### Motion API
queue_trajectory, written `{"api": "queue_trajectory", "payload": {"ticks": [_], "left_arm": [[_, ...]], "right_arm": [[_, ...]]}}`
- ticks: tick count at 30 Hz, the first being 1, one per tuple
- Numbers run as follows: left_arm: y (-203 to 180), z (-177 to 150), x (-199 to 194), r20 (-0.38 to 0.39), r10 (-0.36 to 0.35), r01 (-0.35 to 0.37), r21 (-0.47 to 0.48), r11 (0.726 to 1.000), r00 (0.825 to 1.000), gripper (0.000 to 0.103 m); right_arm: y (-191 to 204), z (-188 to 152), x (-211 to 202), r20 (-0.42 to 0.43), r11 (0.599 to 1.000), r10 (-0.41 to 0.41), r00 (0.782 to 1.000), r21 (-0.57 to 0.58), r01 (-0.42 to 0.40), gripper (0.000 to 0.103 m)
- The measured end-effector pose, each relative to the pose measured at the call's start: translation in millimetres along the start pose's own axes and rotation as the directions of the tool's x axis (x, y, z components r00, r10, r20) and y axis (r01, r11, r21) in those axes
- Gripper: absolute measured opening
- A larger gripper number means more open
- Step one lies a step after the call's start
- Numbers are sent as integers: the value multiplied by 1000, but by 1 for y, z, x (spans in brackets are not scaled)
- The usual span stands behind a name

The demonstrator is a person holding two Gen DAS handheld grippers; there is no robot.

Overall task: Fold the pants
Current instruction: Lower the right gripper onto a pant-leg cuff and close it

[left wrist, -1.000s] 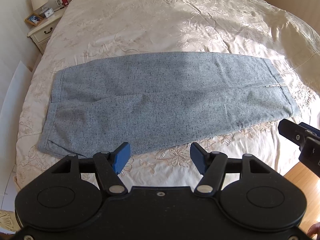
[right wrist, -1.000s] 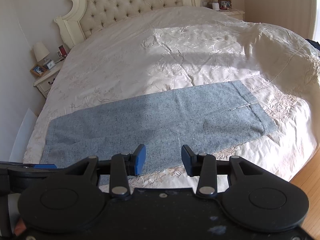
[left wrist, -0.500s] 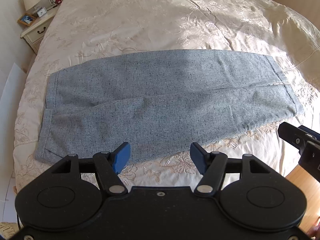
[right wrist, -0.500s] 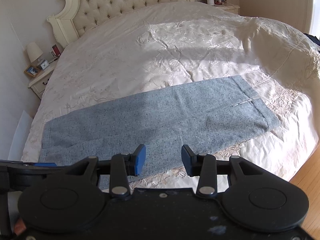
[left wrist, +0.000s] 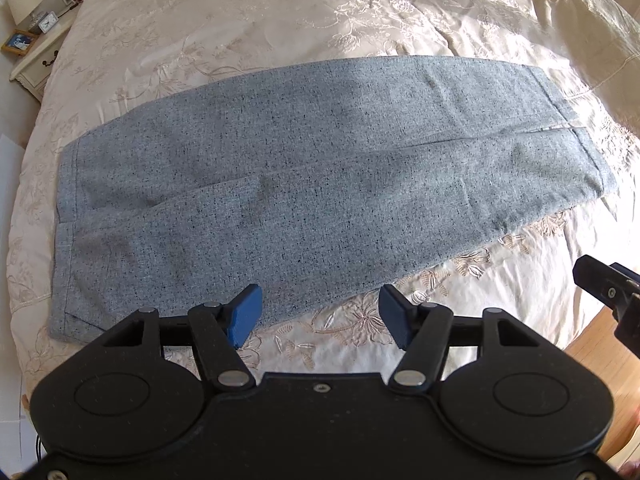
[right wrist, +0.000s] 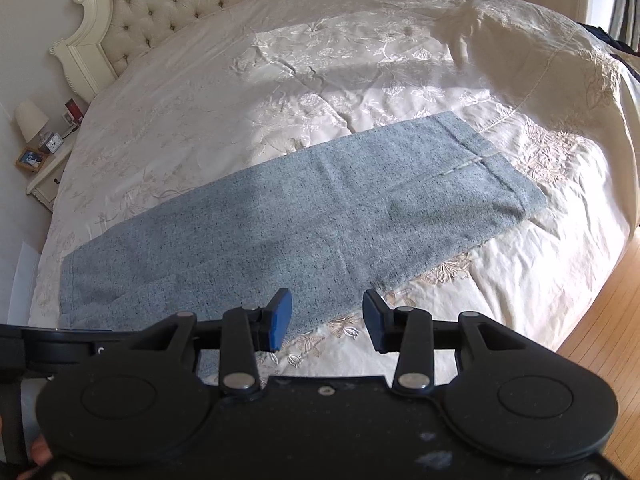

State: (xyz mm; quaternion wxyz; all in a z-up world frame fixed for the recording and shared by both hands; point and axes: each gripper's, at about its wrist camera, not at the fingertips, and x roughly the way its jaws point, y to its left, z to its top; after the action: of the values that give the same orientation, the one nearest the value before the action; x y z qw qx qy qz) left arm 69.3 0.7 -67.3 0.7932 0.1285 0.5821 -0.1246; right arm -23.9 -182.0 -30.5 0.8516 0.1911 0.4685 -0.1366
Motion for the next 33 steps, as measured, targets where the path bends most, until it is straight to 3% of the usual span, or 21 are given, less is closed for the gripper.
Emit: {"api": "queue_trajectory", "payload": {"ticks": [7, 15, 20, 28, 33], "left_arm": [[-14, 16, 15, -46, 44, -46, -38, 998, 998, 66], [-46, 42, 30, -85, 80, -85, -64, 994, 993, 66], [-68, 54, 33, -97, 87, -94, -67, 993, 992, 66], [-91, 66, 41, -122, 76, -87, -86, 993, 990, 66], [-94, 70, 43, -135, 91, -106, -102, 989, 987, 66]], "right_arm": [[-47, 10, 36, -37, 998, -45, 998, 50, 46, 42], [-121, 54, 96, -28, 979, -204, 979, 21, 205, 42], [-173, 78, 135, -49, 964, -244, 968, 95, 248, 42], [-234, 101, 180, -163, 921, -193, 968, 311, 236, 42], [-260, 98, 200, -220, 866, -75, 973, 469, 173, 43]]}}
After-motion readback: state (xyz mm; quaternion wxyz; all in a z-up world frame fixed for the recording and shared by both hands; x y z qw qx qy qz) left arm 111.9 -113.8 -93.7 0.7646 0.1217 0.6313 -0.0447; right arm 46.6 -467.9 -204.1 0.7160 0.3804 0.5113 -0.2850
